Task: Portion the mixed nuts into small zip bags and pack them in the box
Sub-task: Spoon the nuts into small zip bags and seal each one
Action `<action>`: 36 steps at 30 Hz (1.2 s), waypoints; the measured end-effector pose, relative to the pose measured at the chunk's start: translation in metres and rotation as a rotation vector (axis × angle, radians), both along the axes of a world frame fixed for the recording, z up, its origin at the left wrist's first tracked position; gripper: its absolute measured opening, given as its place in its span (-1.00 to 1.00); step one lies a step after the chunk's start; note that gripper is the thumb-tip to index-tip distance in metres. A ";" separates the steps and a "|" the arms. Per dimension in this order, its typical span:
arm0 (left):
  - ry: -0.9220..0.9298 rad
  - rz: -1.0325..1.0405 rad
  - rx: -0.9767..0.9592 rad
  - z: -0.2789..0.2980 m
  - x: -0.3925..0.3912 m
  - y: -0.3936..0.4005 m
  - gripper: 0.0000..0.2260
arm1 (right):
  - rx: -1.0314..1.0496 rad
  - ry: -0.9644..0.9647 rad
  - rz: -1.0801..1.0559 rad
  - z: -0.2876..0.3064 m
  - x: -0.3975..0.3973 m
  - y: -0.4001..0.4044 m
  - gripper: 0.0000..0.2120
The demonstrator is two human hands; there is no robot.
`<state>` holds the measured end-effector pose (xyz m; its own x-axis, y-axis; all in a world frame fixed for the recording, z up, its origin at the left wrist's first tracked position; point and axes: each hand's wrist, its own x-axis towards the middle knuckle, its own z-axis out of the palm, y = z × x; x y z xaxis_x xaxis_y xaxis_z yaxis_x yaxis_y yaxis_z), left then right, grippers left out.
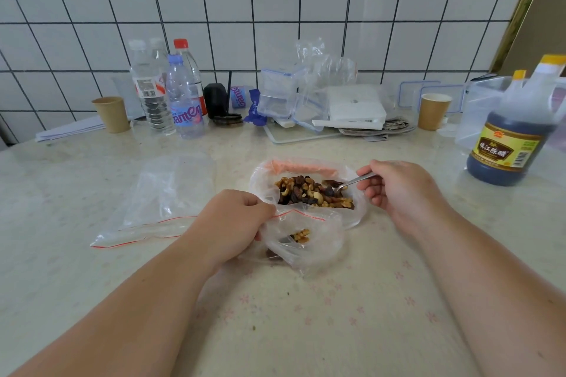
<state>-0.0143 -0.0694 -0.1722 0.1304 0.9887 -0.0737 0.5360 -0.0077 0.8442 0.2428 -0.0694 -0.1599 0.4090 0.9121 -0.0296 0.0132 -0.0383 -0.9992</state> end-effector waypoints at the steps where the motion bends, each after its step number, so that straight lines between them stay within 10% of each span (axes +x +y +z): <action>1: 0.005 0.000 0.003 0.000 0.000 0.000 -0.58 | -0.017 0.030 -0.003 0.001 -0.001 0.000 -0.72; 26: -0.075 0.039 -0.035 0.001 -0.002 0.001 -0.68 | -0.001 0.346 0.137 0.019 -0.002 -0.012 -0.67; 36: -0.065 0.057 -0.046 -0.001 -0.002 0.003 -0.71 | 0.137 -0.030 0.532 0.024 -0.015 -0.030 -0.69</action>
<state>-0.0158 -0.0662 -0.1729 0.0801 0.9905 -0.1122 0.4783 0.0606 0.8761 0.2282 -0.0994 -0.1356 -0.1107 0.9879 0.1082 0.0236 0.1114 -0.9935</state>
